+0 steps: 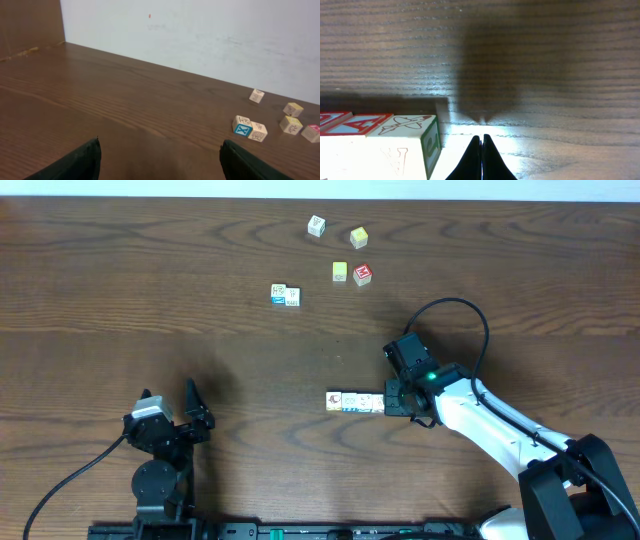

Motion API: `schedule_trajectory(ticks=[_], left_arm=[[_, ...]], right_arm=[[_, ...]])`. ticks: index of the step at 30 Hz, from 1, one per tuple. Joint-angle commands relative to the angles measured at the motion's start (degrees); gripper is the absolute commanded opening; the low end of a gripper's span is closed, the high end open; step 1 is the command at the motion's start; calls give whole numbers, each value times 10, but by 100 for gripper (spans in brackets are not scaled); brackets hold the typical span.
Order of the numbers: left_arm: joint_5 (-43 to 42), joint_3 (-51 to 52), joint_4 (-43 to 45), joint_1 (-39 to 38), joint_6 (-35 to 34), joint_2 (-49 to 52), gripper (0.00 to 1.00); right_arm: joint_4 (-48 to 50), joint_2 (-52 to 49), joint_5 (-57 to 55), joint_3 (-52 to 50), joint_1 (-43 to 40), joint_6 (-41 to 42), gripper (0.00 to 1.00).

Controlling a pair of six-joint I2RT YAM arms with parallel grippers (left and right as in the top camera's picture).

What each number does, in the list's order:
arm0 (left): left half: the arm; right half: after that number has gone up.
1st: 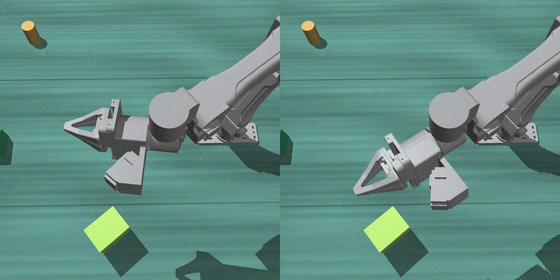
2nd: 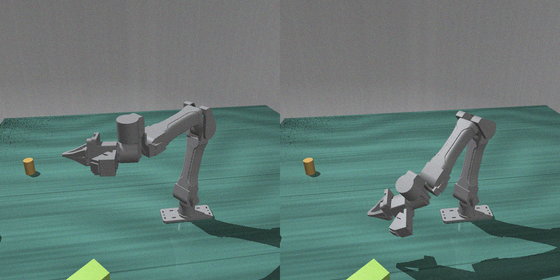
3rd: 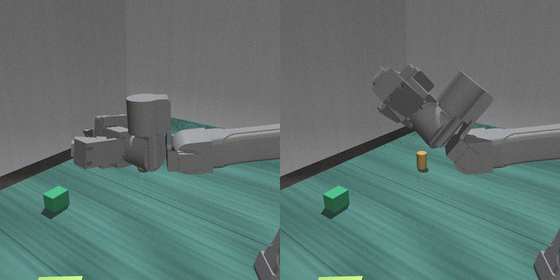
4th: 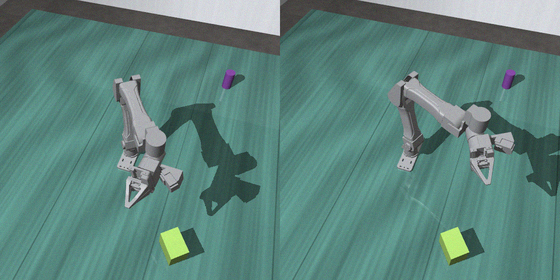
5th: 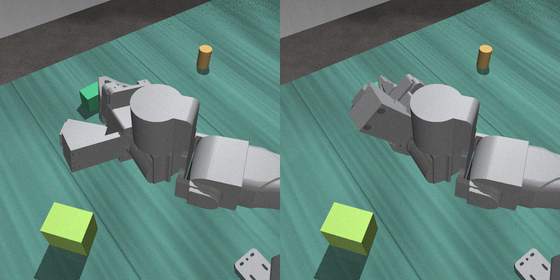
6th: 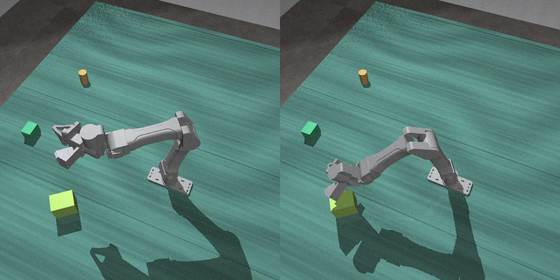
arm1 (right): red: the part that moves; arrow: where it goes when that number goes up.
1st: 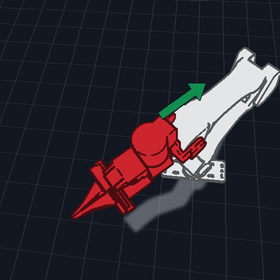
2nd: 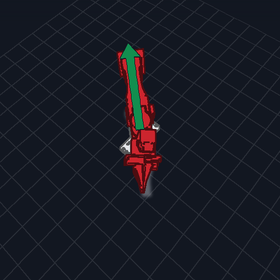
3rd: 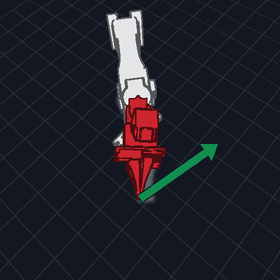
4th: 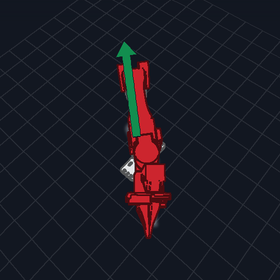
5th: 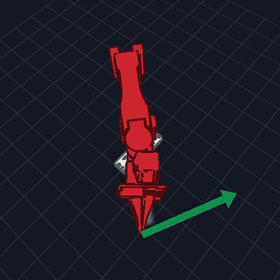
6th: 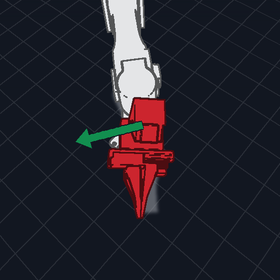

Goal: Lift 4 blocks

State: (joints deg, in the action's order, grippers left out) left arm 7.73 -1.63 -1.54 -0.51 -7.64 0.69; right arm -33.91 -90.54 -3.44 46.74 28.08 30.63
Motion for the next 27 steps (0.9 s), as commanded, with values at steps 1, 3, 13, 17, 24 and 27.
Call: schedule_trajectory(ticks=[1, 3, 13, 17, 24, 27], left_arm=[[24, 14, -10, 2, 3, -1, 77], [17, 14, -9, 2, -2, -1, 77], [-78, -41, 35, 2, 14, 42, 77], [-116, -87, 33, 2, 15, 127, 77], [-152, -220, -54, 2, 14, 295, 77], [-146, -254, -102, 3, 14, 324, 77]], right_arm=[[-7, -4, -6, -3, -4, 8, 1], [-11, -4, -6, -1, -4, 9, 1], [-14, 36, -6, 24, -31, 6, 1], [-23, 76, -6, 24, -53, 0, 1], [-37, 139, -6, 24, -62, -7, 1], [-49, 157, -6, 24, -62, -7, 3]])
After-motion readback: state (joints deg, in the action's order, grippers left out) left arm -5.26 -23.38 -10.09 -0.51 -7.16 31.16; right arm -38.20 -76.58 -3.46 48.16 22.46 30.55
